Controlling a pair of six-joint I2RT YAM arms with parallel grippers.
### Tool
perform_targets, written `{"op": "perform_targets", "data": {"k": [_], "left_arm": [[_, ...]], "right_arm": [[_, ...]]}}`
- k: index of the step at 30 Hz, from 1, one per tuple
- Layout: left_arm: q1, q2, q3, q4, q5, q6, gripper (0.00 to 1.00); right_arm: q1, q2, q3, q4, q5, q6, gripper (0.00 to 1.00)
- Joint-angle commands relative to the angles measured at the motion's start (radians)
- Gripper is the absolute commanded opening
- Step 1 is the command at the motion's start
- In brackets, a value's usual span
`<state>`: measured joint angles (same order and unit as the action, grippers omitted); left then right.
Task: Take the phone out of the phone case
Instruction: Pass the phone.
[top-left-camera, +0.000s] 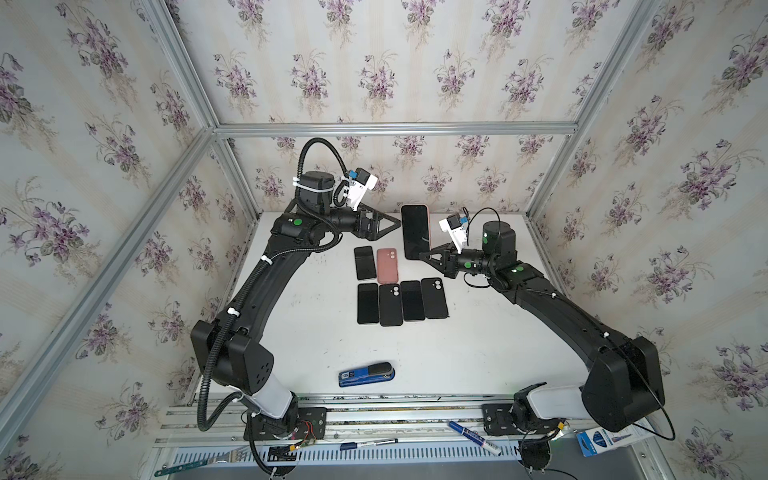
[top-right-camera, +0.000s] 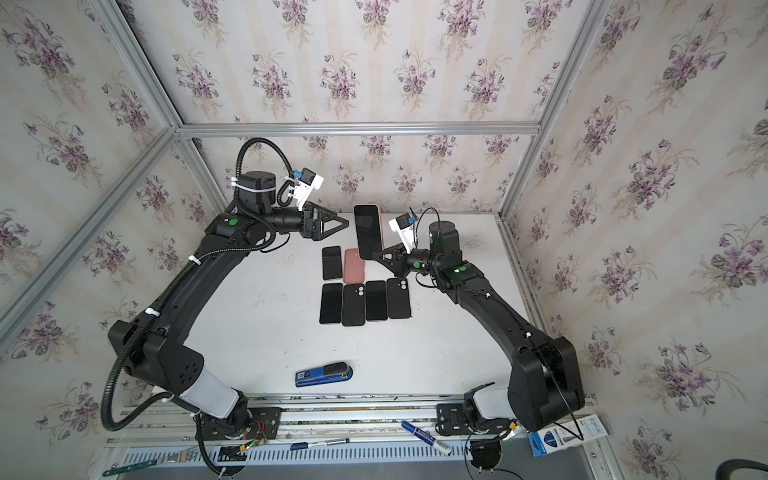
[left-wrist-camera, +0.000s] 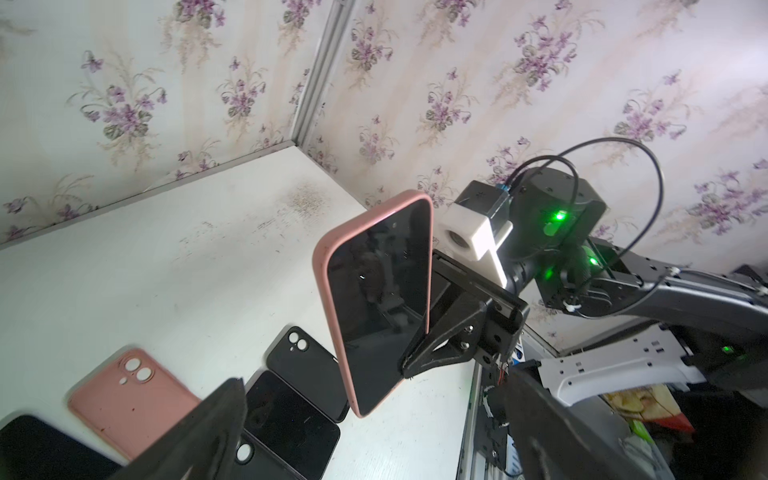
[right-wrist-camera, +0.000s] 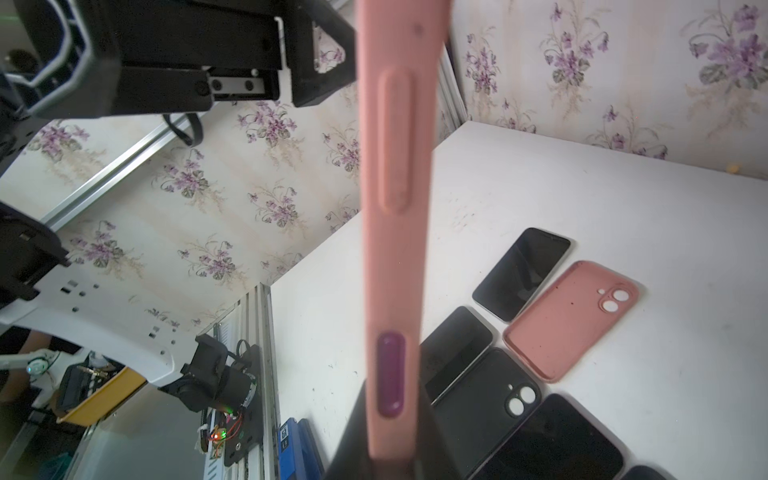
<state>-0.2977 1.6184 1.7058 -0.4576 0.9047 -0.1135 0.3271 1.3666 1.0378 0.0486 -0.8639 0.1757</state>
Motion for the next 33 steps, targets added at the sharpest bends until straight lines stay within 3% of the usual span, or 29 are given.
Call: {"op": "perform_targets", "data": {"k": [1, 10, 11, 14, 24, 33], "left_arm": [[0.003, 0.009, -0.002, 0.023, 0.152, 0.096, 1.0], [0.01, 0.033, -0.01, 0.021, 0.262, 0.182, 0.93], [0.01, 0.039, -0.007, 0.019, 0.267, 0.184, 0.88], [0.011, 0.055, 0.004, 0.019, 0.295, 0.176, 0.6], [0.012, 0.073, 0.018, 0.014, 0.339, 0.164, 0.58], [0.008, 0.101, 0.036, 0.012, 0.374, 0.133, 0.42]], "right_arm": [[0.001, -0.018, -0.014, 0.11, -0.091, -0.11, 0.0], [0.0, -0.023, -0.057, 0.147, -0.193, -0.206, 0.0], [0.0, -0.023, -0.059, 0.15, -0.2, -0.21, 0.0], [0.0, -0.019, -0.059, 0.145, -0.208, -0.222, 0.0], [0.0, 0.011, -0.046, 0.126, -0.236, -0.228, 0.0], [0.001, 0.022, -0.042, 0.118, -0.245, -0.232, 0.0]]}}
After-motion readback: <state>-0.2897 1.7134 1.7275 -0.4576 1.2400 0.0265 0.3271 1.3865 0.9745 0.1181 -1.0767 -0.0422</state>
